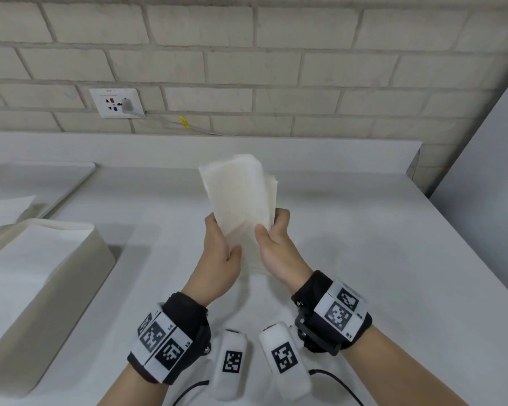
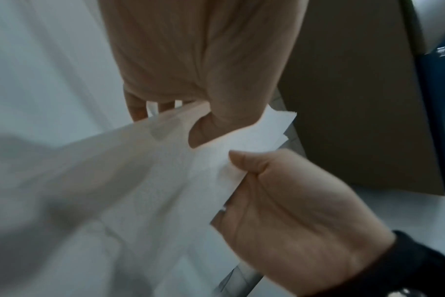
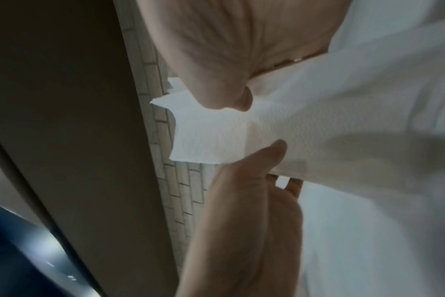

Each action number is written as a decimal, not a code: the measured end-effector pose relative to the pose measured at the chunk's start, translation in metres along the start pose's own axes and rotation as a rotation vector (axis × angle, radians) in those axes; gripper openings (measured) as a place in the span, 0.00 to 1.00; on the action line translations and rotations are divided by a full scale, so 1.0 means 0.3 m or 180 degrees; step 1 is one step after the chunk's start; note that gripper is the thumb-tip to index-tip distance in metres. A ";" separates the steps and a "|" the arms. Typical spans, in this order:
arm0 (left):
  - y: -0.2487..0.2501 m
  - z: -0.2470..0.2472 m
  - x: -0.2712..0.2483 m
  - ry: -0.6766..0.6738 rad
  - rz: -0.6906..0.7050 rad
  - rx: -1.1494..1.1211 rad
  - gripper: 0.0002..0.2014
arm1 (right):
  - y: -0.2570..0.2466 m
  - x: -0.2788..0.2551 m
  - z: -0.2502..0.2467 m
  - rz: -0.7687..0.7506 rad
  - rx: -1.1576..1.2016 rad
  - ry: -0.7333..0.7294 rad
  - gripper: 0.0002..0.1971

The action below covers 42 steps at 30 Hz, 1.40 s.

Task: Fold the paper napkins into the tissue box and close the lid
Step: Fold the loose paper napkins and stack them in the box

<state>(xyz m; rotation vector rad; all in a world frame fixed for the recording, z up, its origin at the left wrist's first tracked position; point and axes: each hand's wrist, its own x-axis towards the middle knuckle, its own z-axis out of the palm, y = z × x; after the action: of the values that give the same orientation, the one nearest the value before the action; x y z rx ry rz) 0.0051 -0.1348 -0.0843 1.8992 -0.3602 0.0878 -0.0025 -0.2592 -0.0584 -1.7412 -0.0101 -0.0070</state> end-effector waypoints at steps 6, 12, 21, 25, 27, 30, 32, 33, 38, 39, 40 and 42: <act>0.015 -0.002 0.012 0.0010 -0.0019 -0.0229 0.16 | -0.003 0.013 -0.009 0.0130 0.0035 -0.0019 0.04; 0.030 -0.027 0.033 -0.0125 0.0049 -0.0560 0.18 | -0.002 0.021 -0.014 0.0129 -0.0053 0.0014 0.08; 0.040 -0.024 0.046 0.0031 0.0154 -0.0728 0.17 | -0.021 0.034 -0.013 0.0013 0.0050 0.0004 0.07; 0.002 -0.012 0.029 -0.0065 -0.0137 -0.0668 0.15 | 0.016 0.030 -0.007 0.0299 -0.0177 -0.0052 0.11; 0.005 -0.015 0.038 0.0003 -0.0098 -0.0597 0.13 | 0.017 0.037 -0.008 0.0243 -0.0235 -0.0050 0.12; 0.031 -0.028 0.055 0.0079 0.0021 -0.0764 0.13 | 0.002 0.041 -0.019 0.0073 -0.0156 -0.0076 0.08; 0.032 -0.027 0.049 0.0032 0.0008 -0.0820 0.15 | 0.005 0.038 -0.024 0.0066 -0.0130 -0.0076 0.11; 0.023 -0.023 0.042 0.0012 -0.0034 -0.0806 0.16 | 0.012 0.037 -0.025 0.0076 -0.0172 -0.0052 0.13; 0.008 -0.017 0.038 0.0172 -0.0101 -0.0722 0.14 | 0.027 0.047 -0.015 0.0050 -0.0329 -0.0011 0.09; 0.016 -0.018 0.041 0.0218 -0.0051 -0.0731 0.13 | 0.027 0.051 -0.015 0.0006 -0.0284 0.0001 0.07; 0.020 -0.018 0.042 0.0246 -0.0005 -0.0748 0.14 | 0.027 0.052 -0.015 -0.0023 -0.0241 -0.0002 0.07; 0.015 -0.015 0.034 0.0247 0.0016 -0.0756 0.16 | 0.041 0.051 -0.014 0.0006 -0.0174 0.0026 0.11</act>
<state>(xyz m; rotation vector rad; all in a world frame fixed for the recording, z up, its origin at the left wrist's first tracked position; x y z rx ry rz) 0.0140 -0.1341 -0.0764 1.6555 -0.3086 0.1167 0.0128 -0.2654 -0.0696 -1.7960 -0.0023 -0.0129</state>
